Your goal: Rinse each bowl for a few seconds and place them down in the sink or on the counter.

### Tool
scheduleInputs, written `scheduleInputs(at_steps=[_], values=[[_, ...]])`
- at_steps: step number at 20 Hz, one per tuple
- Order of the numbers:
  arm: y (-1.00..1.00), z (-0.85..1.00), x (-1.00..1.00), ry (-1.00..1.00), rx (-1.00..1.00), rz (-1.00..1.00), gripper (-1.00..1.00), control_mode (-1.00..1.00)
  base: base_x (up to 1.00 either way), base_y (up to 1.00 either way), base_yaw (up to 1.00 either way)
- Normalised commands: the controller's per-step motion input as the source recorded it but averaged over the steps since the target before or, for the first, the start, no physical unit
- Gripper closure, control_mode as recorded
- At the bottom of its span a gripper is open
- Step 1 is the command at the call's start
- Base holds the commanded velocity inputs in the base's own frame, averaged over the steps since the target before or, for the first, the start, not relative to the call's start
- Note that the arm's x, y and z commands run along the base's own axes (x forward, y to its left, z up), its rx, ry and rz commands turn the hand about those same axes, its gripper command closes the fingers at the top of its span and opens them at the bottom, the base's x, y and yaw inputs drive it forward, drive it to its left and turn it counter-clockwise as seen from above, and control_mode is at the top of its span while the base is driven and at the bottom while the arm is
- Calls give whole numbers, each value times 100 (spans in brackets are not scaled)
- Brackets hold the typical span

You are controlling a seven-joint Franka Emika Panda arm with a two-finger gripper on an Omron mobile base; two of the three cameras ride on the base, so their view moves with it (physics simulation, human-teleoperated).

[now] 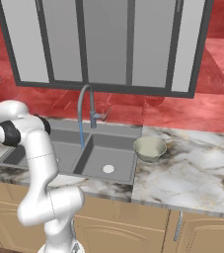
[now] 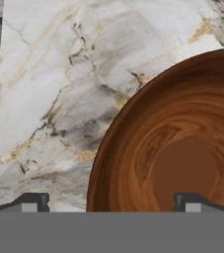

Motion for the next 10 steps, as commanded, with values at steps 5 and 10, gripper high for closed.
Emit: scheduleInputs(at_steps=[5, 10], values=[[9, -16, 11, -7, 3, -4, -100, -100, 0, 0, 0], [12, -17, 10, -7, 3, -4, 100, -100, 0, 0, 0]])
